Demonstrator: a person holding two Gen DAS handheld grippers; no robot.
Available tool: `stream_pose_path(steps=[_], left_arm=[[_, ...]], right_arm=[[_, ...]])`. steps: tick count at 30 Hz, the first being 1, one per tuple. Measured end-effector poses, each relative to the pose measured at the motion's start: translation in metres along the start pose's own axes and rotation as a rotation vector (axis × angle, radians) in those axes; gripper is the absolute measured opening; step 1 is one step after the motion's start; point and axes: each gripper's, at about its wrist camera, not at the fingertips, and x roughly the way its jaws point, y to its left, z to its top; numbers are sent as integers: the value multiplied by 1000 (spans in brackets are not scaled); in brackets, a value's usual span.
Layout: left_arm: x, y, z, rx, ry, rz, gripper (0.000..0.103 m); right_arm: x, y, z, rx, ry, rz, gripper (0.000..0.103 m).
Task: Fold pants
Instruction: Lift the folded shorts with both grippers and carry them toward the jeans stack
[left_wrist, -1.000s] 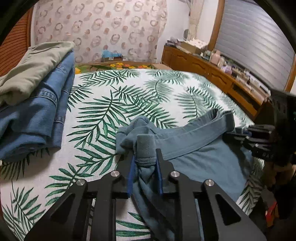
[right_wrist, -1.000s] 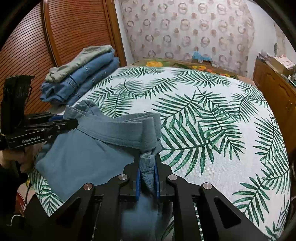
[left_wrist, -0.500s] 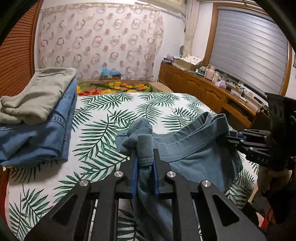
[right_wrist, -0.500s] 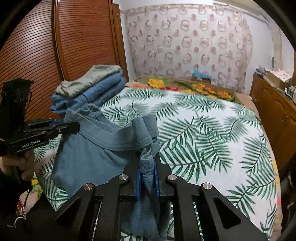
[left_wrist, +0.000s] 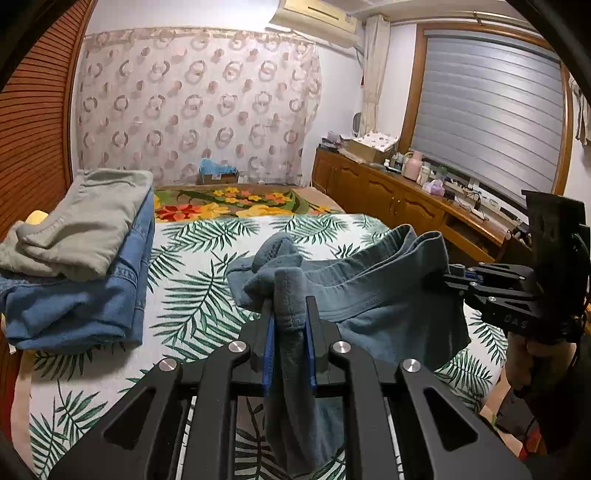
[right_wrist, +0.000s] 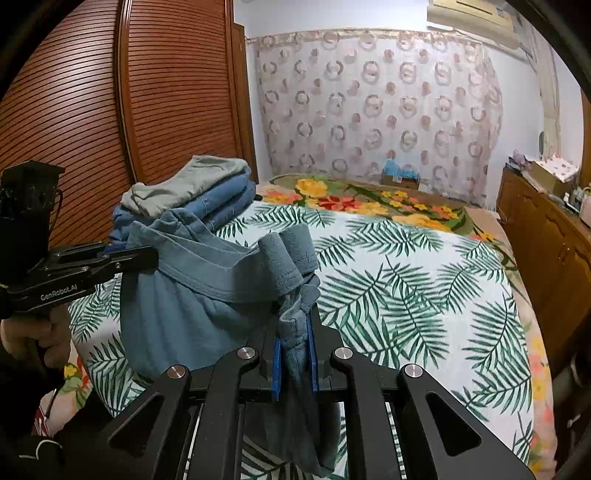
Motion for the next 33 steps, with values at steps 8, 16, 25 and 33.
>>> stream_pose_path(steps=[8, 16, 25, 33], left_arm=[[-19, 4, 15, 6, -75, 19, 15], [-27, 20, 27, 1, -111, 55, 15], [-33, 57, 53, -18, -162, 109, 15], [-28, 90, 67, -45, -175, 167, 15]], right_arm=[[-4, 6, 19, -50, -49, -2, 11], [12, 12, 39, -94, -66, 27, 11], [45, 15, 79, -166, -92, 59, 11], [79, 18, 108, -233, -117, 90, 11]])
